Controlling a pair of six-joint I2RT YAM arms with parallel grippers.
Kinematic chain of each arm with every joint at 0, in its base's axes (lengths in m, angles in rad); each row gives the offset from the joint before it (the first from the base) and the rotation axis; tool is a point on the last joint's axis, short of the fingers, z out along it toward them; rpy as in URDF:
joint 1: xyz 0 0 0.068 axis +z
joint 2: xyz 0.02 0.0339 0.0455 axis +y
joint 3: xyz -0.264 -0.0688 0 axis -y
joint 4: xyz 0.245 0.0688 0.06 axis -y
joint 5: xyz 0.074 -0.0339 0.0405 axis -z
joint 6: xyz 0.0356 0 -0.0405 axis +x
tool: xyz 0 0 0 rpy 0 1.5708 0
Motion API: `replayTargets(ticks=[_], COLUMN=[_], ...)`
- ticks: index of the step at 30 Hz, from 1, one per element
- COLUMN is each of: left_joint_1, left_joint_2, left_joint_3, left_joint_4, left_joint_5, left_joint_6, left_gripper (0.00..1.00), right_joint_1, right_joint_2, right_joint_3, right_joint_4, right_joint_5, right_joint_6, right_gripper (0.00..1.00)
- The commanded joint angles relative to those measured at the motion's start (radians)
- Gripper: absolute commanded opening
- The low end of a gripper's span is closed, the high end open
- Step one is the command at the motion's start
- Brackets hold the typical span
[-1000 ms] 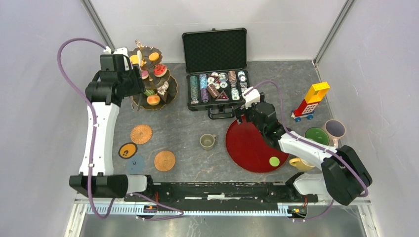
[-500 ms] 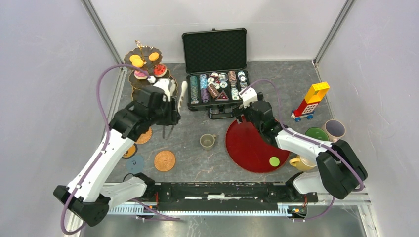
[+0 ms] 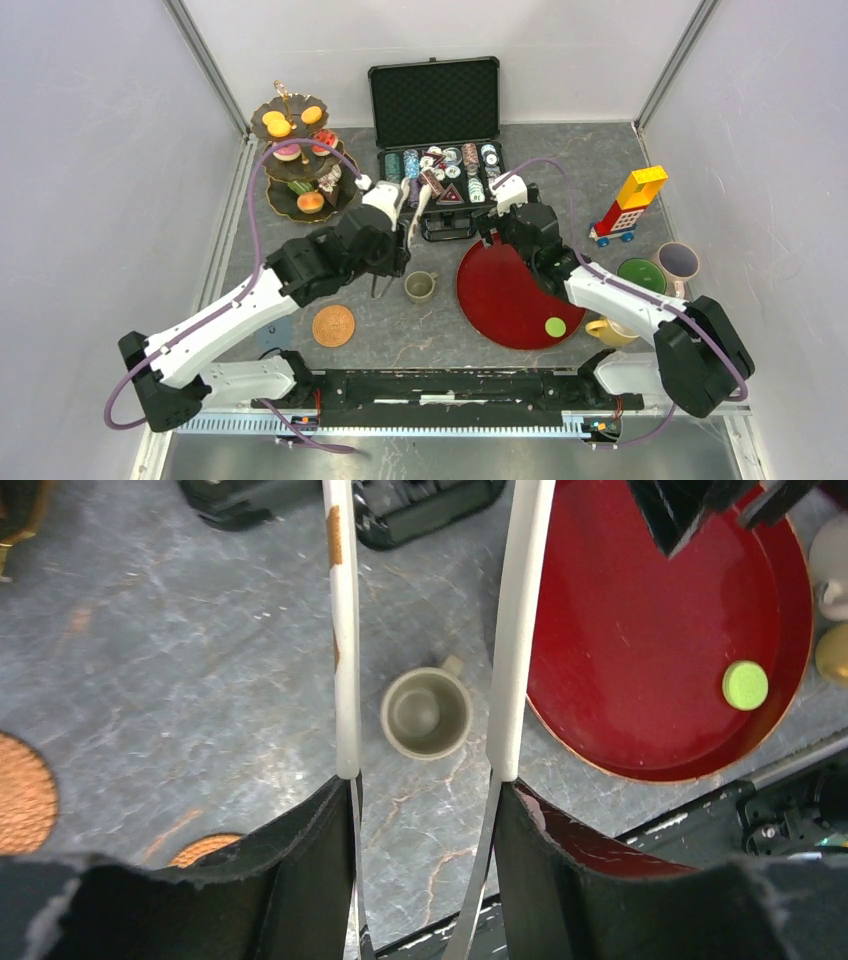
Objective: Serve the afternoon tea
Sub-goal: Place the desert on the desert table, then pick up the desert from the tray.
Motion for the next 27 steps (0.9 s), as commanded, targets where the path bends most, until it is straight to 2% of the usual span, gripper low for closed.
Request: replayTargets(ticks=[1,4,8,13,19,25,27], left_joint_1=[-0.086,-0.163,-0.261,-0.350,-0.416,-0.444,-0.444], left_joint_2=[0.055,0.124,0.232,0.373,0.540,0.621,0.658], left_joint_3=[-0.082,-0.127,-0.154,-0.106,-0.012,0.027,0.064], left_joint_4=[0.175,0.274,0.380,0.471,0.413,0.366,0.364], left_joint_5=[0.011,0.049,0.078,0.127,0.168,0.223,0.276], left_joint_6=[-0.093,-0.125,-0.145,-0.150,-0.116,-0.113,-0.064], left_gripper=[0.55,0.55,0.55,0.56,0.58,0.58,0.59], right_joint_1=[0.000,0.001,0.001,0.001,0.001,0.001,0.001], right_joint_2=[-0.067,-0.132,-0.279,-0.449,-0.580,-0.669,-0.674], right_joint_3=[0.061,0.094,0.056,0.042,0.047,-0.006,-0.005], right_joint_4=[-0.050,-0.150,-0.249,-0.431,-0.567,-0.574,-0.575], right_joint_5=[0.028,0.054,0.102,0.165,0.225,0.244,0.245], right_joint_6=[0.039,0.055,0.056,0.054,0.065,0.062,0.051], right_gripper=[0.98,0.98,0.98,0.98,0.98,0.98,0.98])
